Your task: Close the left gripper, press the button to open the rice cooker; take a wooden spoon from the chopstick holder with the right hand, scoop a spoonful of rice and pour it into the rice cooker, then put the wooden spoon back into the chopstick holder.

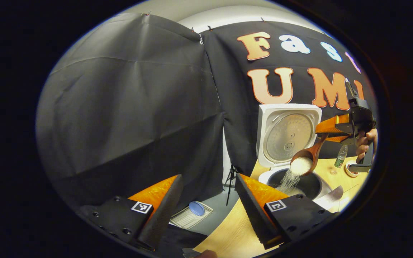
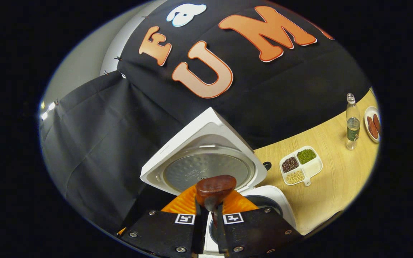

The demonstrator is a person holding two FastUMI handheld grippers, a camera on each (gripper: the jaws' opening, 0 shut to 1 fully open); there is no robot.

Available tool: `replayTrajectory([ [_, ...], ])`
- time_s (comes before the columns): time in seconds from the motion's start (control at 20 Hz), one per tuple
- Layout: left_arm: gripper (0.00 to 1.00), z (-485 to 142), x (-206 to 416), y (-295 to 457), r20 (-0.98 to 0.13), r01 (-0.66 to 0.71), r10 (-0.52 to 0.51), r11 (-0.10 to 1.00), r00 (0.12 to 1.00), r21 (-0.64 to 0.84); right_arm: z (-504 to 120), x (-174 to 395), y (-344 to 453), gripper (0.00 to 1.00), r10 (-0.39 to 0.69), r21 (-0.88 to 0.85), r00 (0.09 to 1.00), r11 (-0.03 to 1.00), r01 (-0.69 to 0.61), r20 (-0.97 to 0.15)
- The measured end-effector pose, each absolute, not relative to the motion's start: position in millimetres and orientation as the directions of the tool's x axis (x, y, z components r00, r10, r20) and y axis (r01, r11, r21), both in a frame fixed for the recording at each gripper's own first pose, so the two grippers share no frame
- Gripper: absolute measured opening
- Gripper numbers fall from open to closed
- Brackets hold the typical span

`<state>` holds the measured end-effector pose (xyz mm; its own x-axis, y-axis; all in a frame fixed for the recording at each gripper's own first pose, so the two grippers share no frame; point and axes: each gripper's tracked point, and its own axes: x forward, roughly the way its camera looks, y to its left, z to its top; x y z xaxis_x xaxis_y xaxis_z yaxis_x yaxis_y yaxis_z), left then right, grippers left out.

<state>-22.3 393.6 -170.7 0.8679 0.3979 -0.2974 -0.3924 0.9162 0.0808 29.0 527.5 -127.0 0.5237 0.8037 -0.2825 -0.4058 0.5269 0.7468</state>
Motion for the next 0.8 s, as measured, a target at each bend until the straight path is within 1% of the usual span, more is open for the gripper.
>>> replayTrajectory([
  [0.1, 0.95, -169.7, -22.0, 393.3, -0.297, -0.395, 0.401, 0.915, 0.867, 0.083, -127.8, 30.4, 527.3, 0.14, 0.801, 0.725, 0.529, 0.538, -0.429, -0.281],
  [0.15, 0.99, -169.7, -22.0, 394.0, -0.297, -0.397, 0.403, 0.914, 0.866, 0.084, -127.1, 29.0, 527.2, 0.14, 0.801, 0.716, 0.528, 0.542, -0.44, -0.282],
  [0.65, 0.99, -165.3, -22.3, 391.0, -0.29, -0.391, 0.401, 0.915, 0.869, 0.095, -123.8, 34.6, 526.1, 0.14, 0.807, 0.575, 0.531, 0.57, -0.587, -0.258],
  [0.7, 0.95, -165.7, -23.0, 391.5, -0.289, -0.391, 0.402, 0.915, 0.869, 0.098, -123.8, 35.2, 526.4, 0.14, 0.808, 0.562, 0.532, 0.571, -0.598, -0.255],
  [0.75, 0.99, -165.0, -22.8, 391.4, -0.288, -0.391, 0.403, 0.915, 0.869, 0.1, -123.7, 35.1, 526.8, 0.14, 0.811, 0.551, 0.528, 0.569, -0.611, -0.252],
  [0.8, 0.95, -164.5, -22.5, 391.4, -0.286, -0.391, 0.403, 0.915, 0.869, 0.1, -123.9, 35.3, 526.3, 0.14, 0.813, 0.542, 0.526, 0.568, -0.619, -0.251],
])
